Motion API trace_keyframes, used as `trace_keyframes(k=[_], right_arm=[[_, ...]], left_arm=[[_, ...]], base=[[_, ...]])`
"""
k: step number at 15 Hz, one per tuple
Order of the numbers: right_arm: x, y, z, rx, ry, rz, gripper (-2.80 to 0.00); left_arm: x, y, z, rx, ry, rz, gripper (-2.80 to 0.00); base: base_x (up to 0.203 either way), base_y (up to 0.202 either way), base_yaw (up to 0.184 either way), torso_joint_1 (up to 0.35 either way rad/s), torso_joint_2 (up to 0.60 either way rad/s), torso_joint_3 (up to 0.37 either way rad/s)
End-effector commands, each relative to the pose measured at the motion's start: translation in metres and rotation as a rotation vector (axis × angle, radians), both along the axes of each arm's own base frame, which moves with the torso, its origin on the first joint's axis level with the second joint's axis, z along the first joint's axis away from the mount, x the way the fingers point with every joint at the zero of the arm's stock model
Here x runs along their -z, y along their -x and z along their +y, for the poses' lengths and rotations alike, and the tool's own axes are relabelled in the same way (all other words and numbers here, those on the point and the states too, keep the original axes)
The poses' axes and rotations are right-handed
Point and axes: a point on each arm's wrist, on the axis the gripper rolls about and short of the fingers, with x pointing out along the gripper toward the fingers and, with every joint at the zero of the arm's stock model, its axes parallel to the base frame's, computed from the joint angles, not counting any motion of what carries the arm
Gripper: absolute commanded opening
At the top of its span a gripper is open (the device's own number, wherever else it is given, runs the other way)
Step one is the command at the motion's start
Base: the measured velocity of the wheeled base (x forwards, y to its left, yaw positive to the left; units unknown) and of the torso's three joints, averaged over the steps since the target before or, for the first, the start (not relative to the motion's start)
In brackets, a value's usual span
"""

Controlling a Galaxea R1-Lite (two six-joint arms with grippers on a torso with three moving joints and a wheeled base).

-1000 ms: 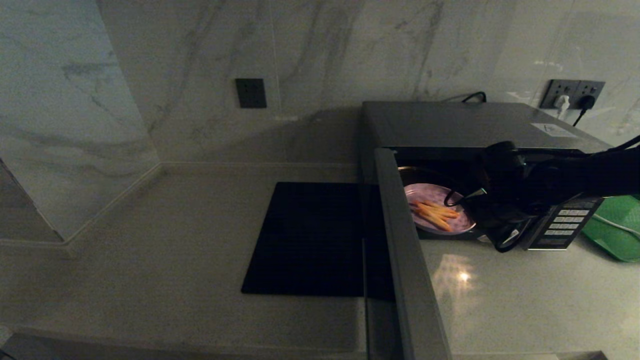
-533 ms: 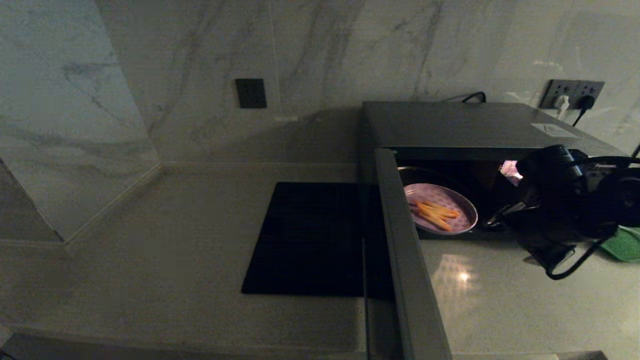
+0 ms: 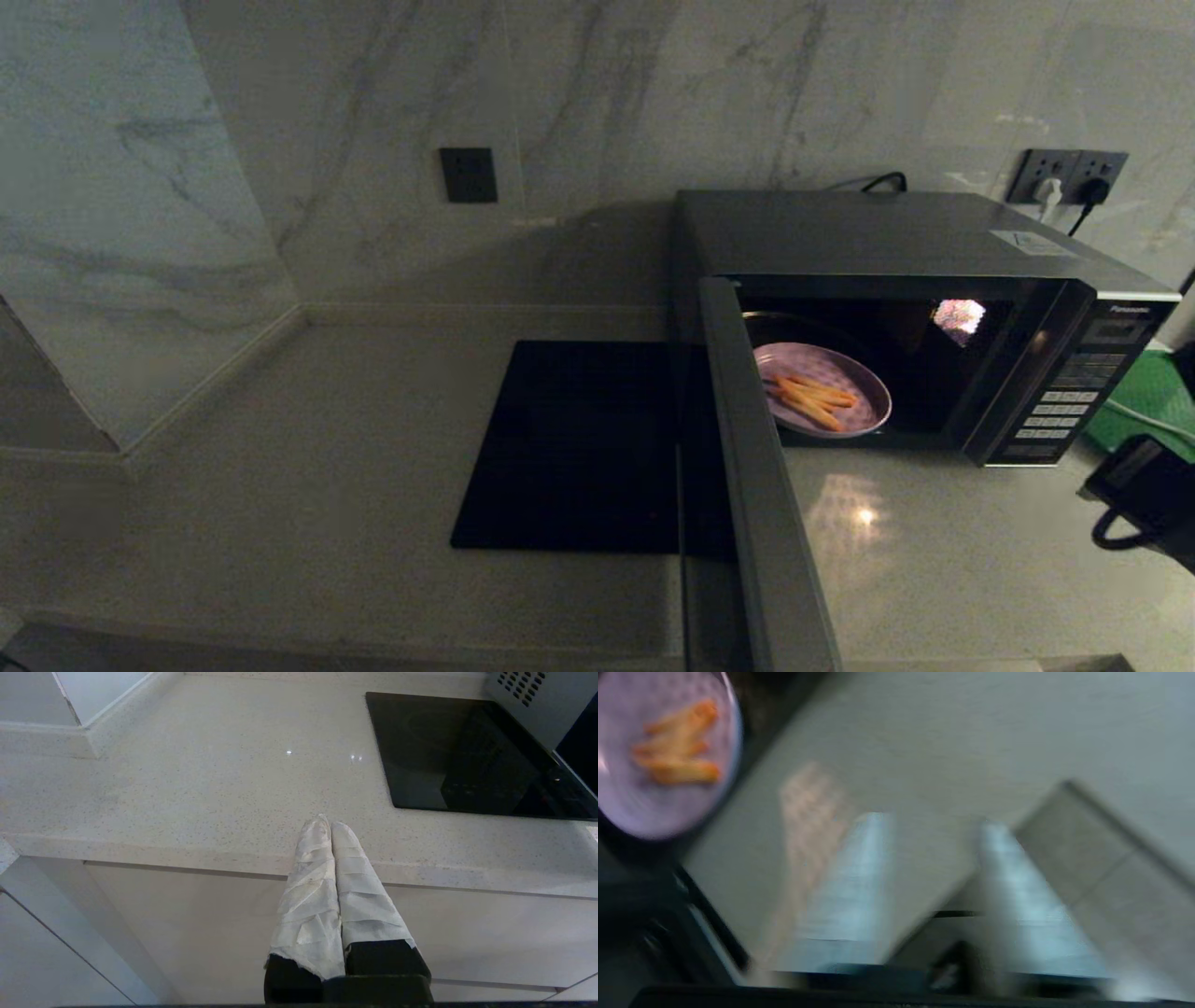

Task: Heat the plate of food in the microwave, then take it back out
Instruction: Close the microwave oven

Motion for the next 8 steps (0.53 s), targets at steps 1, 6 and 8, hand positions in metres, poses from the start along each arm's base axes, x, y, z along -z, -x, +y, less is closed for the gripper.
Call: trace_keyframes(k=[1,6,8], right_arm=[[-0.021,0.037,-0.005,-0.039,0.039,-0.077,-2.80],[-0.084,0.069,-0.009,-0.112,0.179,-0.235,-2.80],[-0.117,0.077,-0.010,-0.119,0.187,-0.308,-2.80]], left_arm=[[0.000,0.000,0.000,-0.001,0.001,0.000,-2.80],[0.000,0.000,0.000,-0.002,0.001,0.000,-2.80],[0.000,0.000,0.000,-0.001,0.001,0.000,-2.80]], base=[[0.000,0.000,0.000,0.000,0.00,0.000],[0.000,0.000,0.000,0.000,0.00,0.000],[0.000,0.000,0.000,0.000,0.00,0.000]])
